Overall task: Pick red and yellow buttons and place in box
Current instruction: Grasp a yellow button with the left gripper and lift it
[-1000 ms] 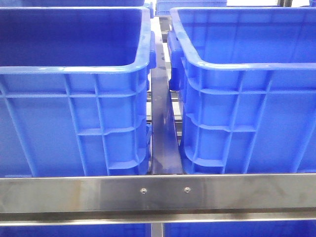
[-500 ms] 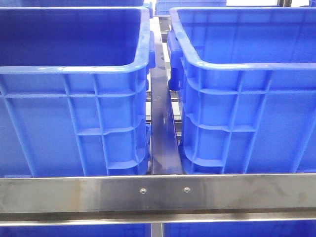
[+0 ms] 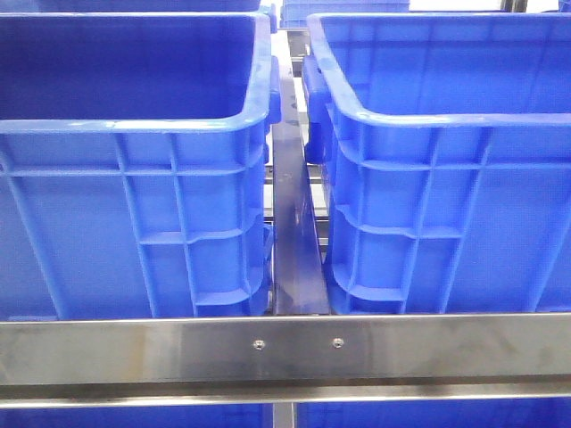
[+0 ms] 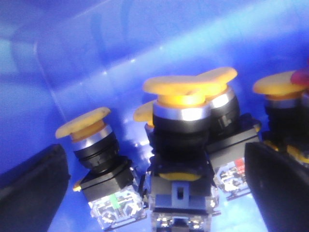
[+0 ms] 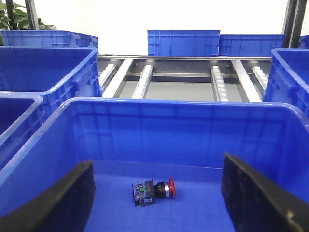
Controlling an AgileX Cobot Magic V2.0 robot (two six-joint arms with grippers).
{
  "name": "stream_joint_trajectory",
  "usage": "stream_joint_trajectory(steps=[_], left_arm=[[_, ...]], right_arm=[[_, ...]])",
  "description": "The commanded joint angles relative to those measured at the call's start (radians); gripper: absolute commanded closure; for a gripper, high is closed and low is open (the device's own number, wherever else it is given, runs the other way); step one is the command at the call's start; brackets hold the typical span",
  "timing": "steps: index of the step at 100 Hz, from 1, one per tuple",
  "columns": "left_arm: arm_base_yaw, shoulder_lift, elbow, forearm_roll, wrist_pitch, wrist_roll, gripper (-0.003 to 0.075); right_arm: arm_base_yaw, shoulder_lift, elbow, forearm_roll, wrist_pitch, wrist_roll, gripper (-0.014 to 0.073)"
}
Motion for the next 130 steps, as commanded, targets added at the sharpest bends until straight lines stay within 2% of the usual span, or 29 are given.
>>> stream_joint_trajectory(steps=[1,29,37,44,48,68,77,105,130], left_arm=[[0.002,-0.038,-0.025,0.000,-0.048,0.000,0.0050],[0.002,-0.003,-0.025,-0.012,-0.032,0.000,0.0051],[0.002,-0.003,-0.025,-0.012,-0.032,0.000,0.0087],[0.002,-0.003,-0.025,-0.012,-0.032,0.000,0.0167],[0.002,-0.003,-0.025,-0.012,-0.032,0.000,0.0237],[0.002,-0.034,-0.025,-0.012,-0.026,-0.002,0.0634],[0.002,-0.062,-0.025,-0.016,-0.011,-0.007,0.0738],[0.002,-0.174,-0.017,-0.132,0.087,-0.010,0.0739],[0.002,-0.315,0.115,-0.284,0.104,0.017,0.0739]], right_arm=[[-0.001,0.002,-0.026,0.019,-0.020,-0.008,0.0031],[-0.001,0.002,-0.026,0.019,-0.020,-0.008,0.0031],[-0.001,0.002,-0.026,0.019,-0.020,-0.008,0.0031],[-0.001,0.002,-0.026,0.019,-0.020,-0.008,0.0031],[-0.001,0.002,-0.026,0.019,-0.020,-0.008,0.0031],[-0.001,0.002,-0.026,0.019,-0.020,-0.008,0.0031],[-0.001,0.002,-0.026,0.019,-0.020,-0.008,0.0031],[-0.001,0.002,-0.026,0.019,-0.020,-0.008,0.0031],[-0.001,0.002,-0.026,0.019,-0.020,-0.008,0.0031]])
